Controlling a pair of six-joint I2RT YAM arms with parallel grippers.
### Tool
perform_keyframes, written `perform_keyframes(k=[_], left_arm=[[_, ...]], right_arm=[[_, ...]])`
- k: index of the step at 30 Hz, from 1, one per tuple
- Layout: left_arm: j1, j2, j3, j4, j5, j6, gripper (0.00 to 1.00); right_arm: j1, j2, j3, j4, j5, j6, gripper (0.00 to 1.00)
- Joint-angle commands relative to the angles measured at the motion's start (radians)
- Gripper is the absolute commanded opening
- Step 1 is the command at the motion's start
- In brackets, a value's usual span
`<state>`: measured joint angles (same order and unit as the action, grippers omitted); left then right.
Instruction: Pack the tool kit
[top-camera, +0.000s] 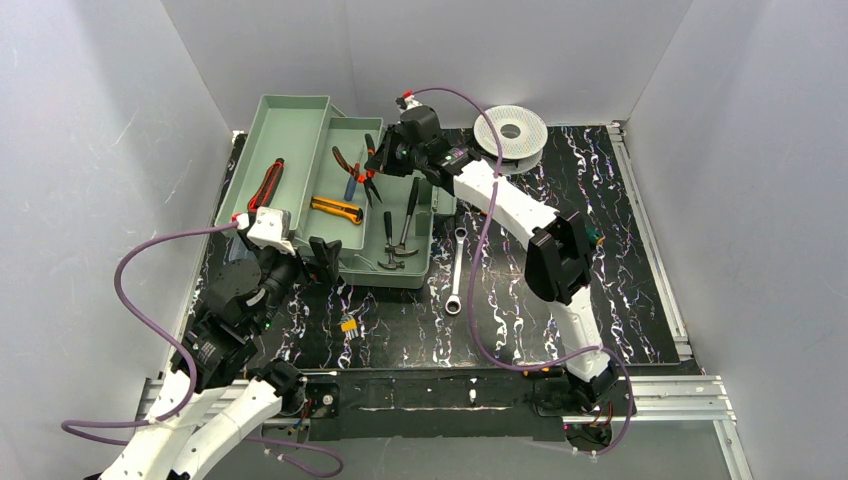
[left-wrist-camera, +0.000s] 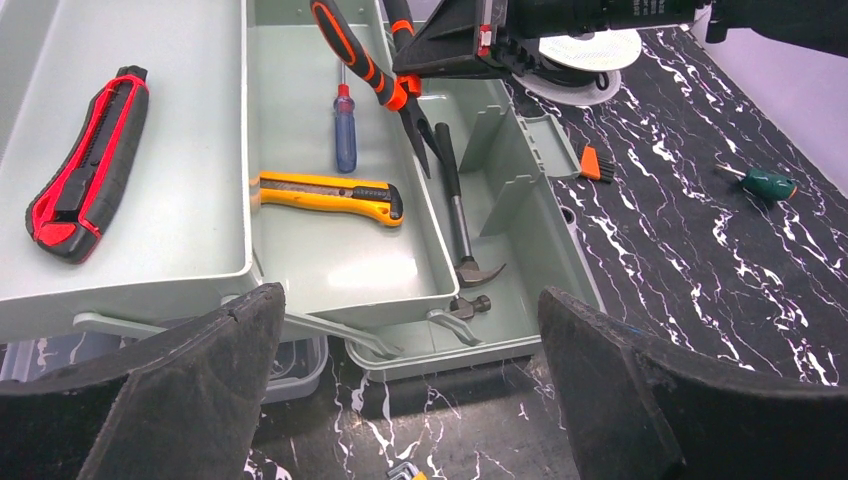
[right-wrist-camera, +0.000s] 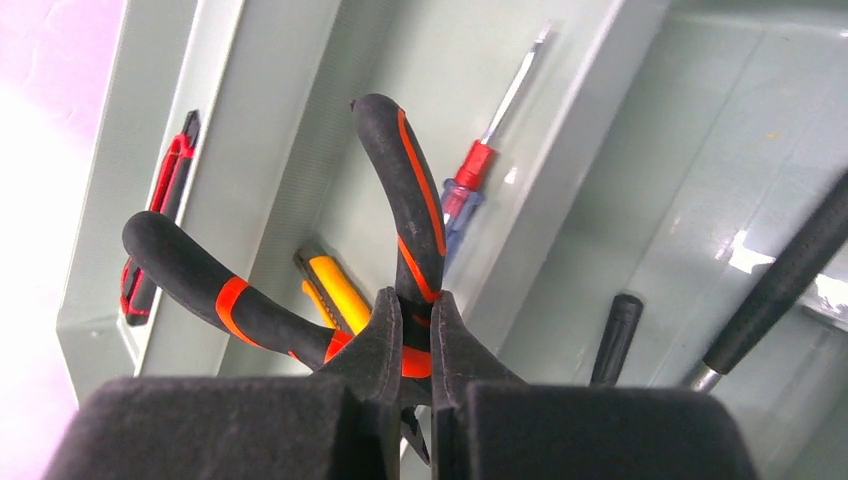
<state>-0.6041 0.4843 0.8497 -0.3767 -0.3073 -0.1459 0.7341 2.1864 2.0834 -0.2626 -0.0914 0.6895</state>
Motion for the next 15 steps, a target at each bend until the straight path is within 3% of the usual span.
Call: perform_keyframes(k=[1,9,15], left_arm=[[0.006,-0.001,-0.005,0.012,-0.015,0.011,0.98],[0.006,0.0,-0.003,0.007,0.006,0.012,0.98],[0.006,0.005,-0.001,0.005,0.011,0.014,0.98]], right_arm=[[0.002,-0.119,-0.105,0.113,0.173,0.102,0.01],[-0.002,-0.284,-0.39,0.142,0.354,0.18,0.01],[-0.001,-0.269,-0.452,0.088,0.293,0.248,0.01]])
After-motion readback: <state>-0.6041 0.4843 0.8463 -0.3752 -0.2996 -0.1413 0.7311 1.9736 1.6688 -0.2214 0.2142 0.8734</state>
